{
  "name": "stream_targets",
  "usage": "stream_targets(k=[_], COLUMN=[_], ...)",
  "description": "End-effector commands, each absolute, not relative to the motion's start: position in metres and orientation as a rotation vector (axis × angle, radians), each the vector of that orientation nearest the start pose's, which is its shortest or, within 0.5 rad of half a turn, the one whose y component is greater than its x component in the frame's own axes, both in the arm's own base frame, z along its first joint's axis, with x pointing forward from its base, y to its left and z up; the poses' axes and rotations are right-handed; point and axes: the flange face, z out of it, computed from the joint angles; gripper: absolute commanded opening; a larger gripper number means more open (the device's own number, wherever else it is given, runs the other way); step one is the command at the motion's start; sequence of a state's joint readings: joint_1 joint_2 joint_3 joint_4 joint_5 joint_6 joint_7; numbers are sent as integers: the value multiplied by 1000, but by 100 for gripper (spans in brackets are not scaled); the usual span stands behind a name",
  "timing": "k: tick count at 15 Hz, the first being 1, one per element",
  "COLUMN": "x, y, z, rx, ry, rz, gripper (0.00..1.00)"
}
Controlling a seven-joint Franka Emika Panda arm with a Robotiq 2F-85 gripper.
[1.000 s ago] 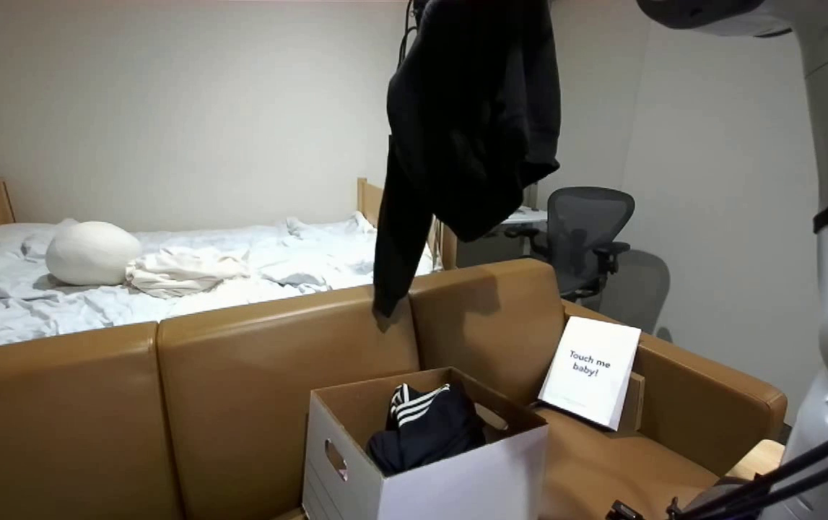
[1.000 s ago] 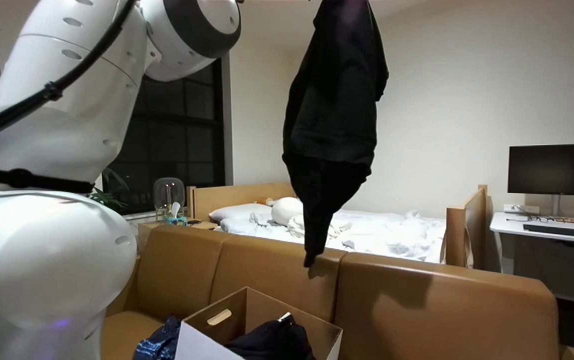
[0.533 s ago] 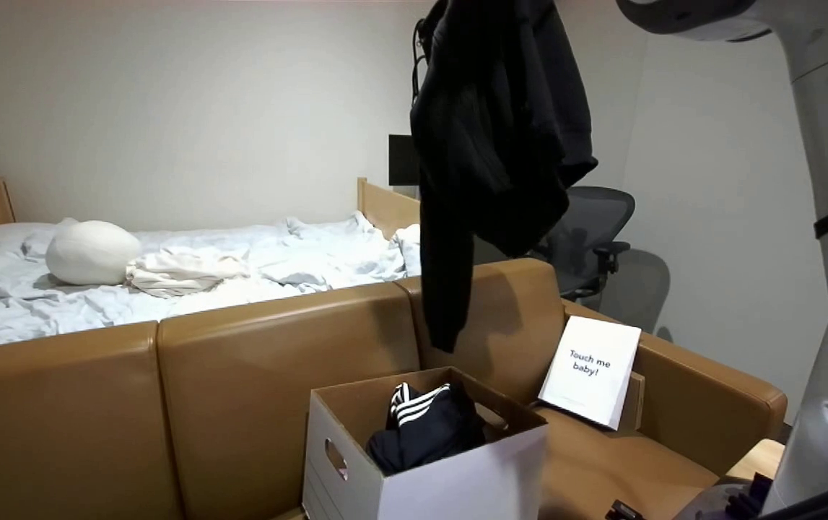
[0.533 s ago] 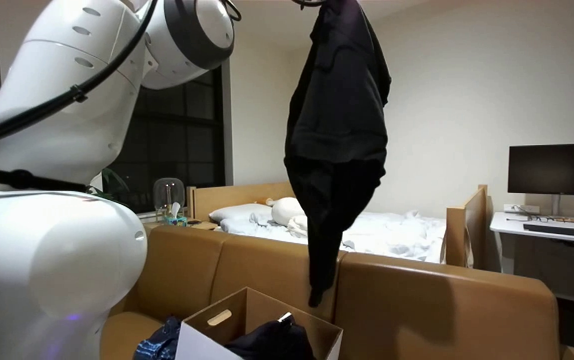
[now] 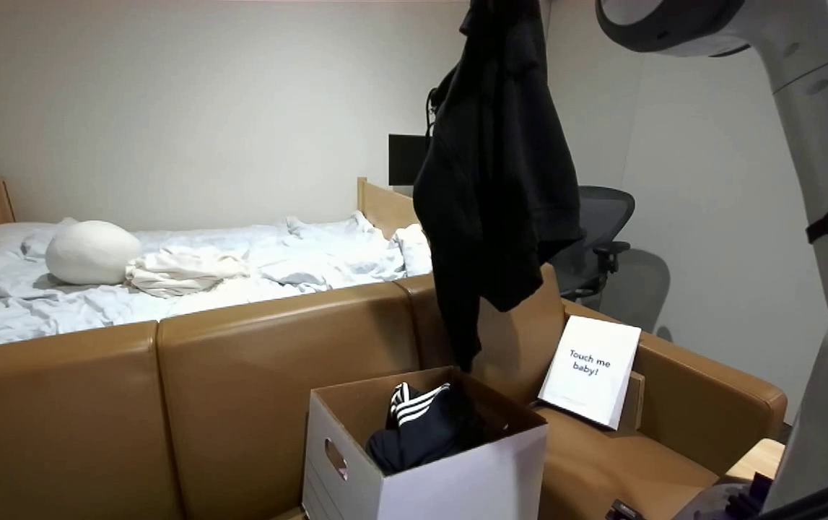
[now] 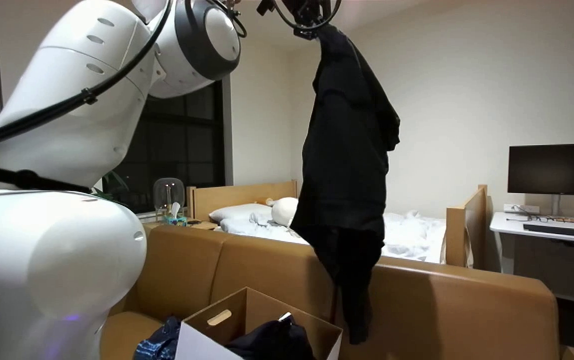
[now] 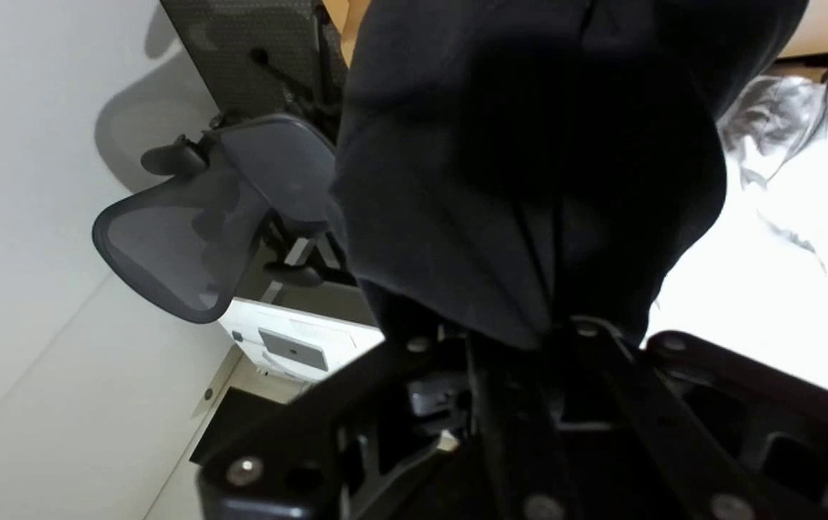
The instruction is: Put the black jersey in the box
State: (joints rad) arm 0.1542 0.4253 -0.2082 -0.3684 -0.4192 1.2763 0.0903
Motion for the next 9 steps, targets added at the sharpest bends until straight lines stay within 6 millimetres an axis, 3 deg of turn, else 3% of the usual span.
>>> stream_targets(k=[1,3,9], x=[531,535,597], y=[-26,-25,-57], z=[884,878,792], rx=[-3421,-3394,-3156], ry=[465,323,71], rz=[-938,-884,-505], gripper=[4,4,4])
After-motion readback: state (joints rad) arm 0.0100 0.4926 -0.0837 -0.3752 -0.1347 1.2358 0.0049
